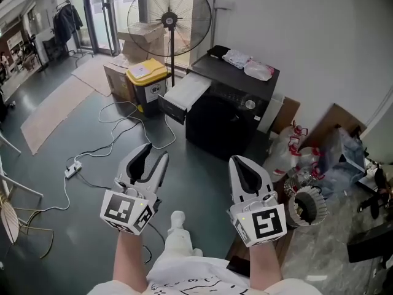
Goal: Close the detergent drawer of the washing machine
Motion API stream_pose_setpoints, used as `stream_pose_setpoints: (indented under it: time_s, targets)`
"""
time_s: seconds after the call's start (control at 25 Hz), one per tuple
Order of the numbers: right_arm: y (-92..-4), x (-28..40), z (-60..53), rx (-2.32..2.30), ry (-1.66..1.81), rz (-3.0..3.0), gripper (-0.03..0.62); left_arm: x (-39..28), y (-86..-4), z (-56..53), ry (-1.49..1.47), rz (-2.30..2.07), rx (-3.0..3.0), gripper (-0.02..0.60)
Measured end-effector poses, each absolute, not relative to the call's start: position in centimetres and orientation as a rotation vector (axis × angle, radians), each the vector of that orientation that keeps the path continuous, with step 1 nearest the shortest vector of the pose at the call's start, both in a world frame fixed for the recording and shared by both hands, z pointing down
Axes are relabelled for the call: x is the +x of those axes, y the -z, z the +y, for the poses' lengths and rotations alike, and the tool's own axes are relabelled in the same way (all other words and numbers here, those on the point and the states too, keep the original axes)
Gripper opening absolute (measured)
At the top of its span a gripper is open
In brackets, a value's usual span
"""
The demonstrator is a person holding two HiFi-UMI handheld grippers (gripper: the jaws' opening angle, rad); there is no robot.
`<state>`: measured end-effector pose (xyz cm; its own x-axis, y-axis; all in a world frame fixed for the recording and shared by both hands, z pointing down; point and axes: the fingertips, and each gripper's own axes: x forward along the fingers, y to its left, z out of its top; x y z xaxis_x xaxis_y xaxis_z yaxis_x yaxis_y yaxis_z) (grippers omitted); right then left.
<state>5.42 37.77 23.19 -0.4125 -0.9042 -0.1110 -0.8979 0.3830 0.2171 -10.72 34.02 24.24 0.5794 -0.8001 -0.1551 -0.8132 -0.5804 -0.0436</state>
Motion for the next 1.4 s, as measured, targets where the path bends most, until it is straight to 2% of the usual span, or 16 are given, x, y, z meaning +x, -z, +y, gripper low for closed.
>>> stream_pose_setpoints:
  time_s: [0.16,0.28,1.4]
  targets:
    - [-24.0,5.4,35.8,1.692,0.352,-2.57,-0.007,-11.2,-25.2,32.1,-0.249,1.38,-2.773,0.248]
    - [-24.2,5.1,34.1,1.692,0.332,-2.577,-0.007,-12.2,-25.5,30.3,-0.279,1.399,-2.778,0.273]
    - [-25.5,2.4,6.9,1.763,0.224,-2.477,-0.008,-17.0,-28.0,1.7,-0.518,1.412,-3.0,0.273]
